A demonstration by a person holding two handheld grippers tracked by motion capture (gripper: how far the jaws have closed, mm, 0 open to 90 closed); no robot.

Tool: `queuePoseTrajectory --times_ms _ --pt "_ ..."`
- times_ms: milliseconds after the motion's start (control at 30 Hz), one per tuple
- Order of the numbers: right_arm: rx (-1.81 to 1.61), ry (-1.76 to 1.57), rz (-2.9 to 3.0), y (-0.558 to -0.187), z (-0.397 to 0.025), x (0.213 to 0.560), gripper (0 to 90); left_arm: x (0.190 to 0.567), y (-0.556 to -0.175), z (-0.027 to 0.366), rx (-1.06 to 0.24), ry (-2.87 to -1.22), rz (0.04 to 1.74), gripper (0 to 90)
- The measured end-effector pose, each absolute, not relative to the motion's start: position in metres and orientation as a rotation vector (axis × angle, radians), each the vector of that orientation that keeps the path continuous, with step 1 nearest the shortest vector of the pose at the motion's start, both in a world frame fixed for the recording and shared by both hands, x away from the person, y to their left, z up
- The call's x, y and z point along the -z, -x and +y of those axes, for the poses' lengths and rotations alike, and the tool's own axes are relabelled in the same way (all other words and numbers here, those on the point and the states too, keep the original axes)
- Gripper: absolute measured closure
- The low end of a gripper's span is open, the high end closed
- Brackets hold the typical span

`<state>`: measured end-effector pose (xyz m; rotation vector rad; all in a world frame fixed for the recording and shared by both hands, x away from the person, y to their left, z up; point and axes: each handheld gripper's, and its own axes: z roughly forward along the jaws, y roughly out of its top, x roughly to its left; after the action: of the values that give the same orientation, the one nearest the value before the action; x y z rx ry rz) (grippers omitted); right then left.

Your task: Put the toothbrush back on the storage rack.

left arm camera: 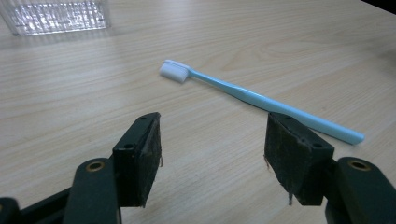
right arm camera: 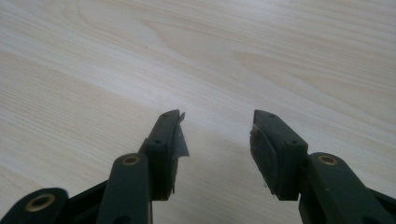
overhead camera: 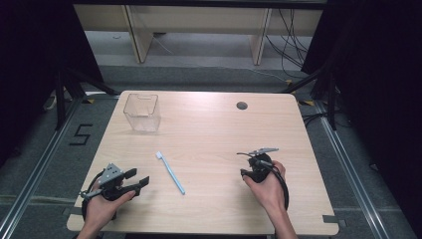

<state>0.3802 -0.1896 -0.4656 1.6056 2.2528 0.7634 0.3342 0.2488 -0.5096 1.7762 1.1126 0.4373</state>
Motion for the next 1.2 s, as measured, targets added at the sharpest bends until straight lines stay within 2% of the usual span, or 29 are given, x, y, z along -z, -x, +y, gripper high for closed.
queuePoseTrajectory --times_ms 333,733,1000,1067,1200 --pt "-0.786 -1.638 2.243 -0.376 -0.2 0.468 52.6 0.495 -0.342 0.222 -0.391 -1.803 1.129 34.4" --pt "-0.744 -1.647 2.24 -0.376 -0.206 0.466 52.6 0.487 -0.355 0.198 -0.347 -1.919 1.167 34.4" --pt "-0.744 -1.662 2.256 -0.374 -0.203 0.464 52.2 0.481 -0.368 0.183 -0.272 -2.048 1.221 32.8" --pt "-0.73 -1.66 2.269 -0.374 -0.202 0.464 52.2 0.475 -0.376 0.18 -0.186 -2.094 1.265 31.9" --pt "-0.736 -1.683 2.26 -0.373 -0.2 0.463 52.2 0.469 -0.385 0.18 -0.168 -2.118 1.304 31.3"
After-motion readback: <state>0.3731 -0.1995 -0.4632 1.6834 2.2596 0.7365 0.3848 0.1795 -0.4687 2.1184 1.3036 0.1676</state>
